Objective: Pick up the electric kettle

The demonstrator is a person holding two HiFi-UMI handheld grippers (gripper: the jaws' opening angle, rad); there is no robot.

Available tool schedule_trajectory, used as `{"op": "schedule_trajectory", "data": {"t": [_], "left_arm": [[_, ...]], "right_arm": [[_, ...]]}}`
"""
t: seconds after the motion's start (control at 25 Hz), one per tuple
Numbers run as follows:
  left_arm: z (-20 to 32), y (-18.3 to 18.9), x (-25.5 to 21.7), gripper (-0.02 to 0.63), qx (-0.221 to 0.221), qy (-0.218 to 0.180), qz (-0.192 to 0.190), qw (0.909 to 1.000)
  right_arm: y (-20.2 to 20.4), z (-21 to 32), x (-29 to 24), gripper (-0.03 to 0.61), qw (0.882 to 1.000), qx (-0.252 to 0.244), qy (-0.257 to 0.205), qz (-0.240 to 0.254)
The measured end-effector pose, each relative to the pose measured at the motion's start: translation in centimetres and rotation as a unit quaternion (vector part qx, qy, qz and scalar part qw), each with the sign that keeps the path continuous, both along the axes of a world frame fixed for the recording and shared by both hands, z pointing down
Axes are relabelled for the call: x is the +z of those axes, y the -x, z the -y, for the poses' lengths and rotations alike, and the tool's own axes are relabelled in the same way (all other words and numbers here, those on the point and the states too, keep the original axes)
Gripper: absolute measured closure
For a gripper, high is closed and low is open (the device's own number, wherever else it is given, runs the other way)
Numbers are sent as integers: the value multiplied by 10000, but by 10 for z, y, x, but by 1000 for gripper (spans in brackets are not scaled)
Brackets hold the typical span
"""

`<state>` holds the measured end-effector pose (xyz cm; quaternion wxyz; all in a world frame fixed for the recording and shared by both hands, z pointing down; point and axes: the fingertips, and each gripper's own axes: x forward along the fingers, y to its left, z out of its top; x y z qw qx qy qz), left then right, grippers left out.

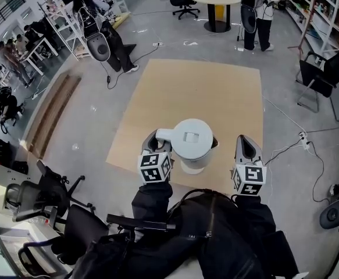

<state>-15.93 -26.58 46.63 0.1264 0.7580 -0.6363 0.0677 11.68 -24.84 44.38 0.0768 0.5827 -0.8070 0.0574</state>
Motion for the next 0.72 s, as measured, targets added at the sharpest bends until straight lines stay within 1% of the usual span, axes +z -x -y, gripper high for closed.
{"op": "schedule_trajectory", "data": {"t": [0.72], "left_arm": [[2, -5, 5, 466, 56, 24, 2, 10000]], "right_arm": [[-3, 1, 5, 575, 10000, 15, -23, -16]]}}
